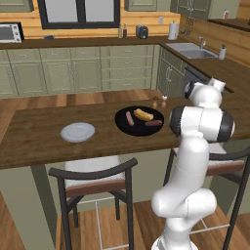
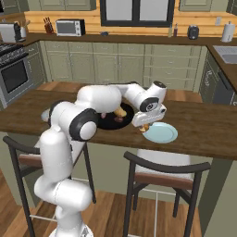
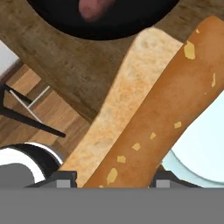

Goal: Place one bun and one sausage from the bowl on each plate.

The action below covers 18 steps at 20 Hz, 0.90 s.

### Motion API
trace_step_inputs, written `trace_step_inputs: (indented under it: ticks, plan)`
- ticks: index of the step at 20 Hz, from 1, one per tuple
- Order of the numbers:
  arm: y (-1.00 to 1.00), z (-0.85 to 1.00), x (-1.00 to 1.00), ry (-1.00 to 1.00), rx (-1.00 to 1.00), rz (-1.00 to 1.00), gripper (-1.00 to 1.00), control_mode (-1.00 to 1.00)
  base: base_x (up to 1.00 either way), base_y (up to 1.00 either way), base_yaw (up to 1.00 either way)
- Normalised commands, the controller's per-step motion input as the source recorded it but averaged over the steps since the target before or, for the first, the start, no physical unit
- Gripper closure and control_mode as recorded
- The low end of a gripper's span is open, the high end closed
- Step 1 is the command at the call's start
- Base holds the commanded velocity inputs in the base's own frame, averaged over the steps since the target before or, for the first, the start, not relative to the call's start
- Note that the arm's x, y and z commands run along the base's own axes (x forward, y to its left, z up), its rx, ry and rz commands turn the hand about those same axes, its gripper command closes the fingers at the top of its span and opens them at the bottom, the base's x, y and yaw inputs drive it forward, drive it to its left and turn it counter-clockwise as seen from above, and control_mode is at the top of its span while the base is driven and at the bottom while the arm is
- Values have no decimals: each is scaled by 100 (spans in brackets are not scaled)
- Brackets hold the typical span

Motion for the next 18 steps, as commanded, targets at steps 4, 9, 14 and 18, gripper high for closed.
trace_step_inputs:
  ticks: [4,9,14,18]
  plan:
    - [-22,-38,29,0,-7,29,100,-100,0,0,0]
    - [-17,-36,36,0,-3,8,100,-100,0,0,0]
    - [-15,-12,34,0,0,-18,100,-100,0,0,0]
    - [6,0,25,1,0,-28,100,-100,0,0,0]
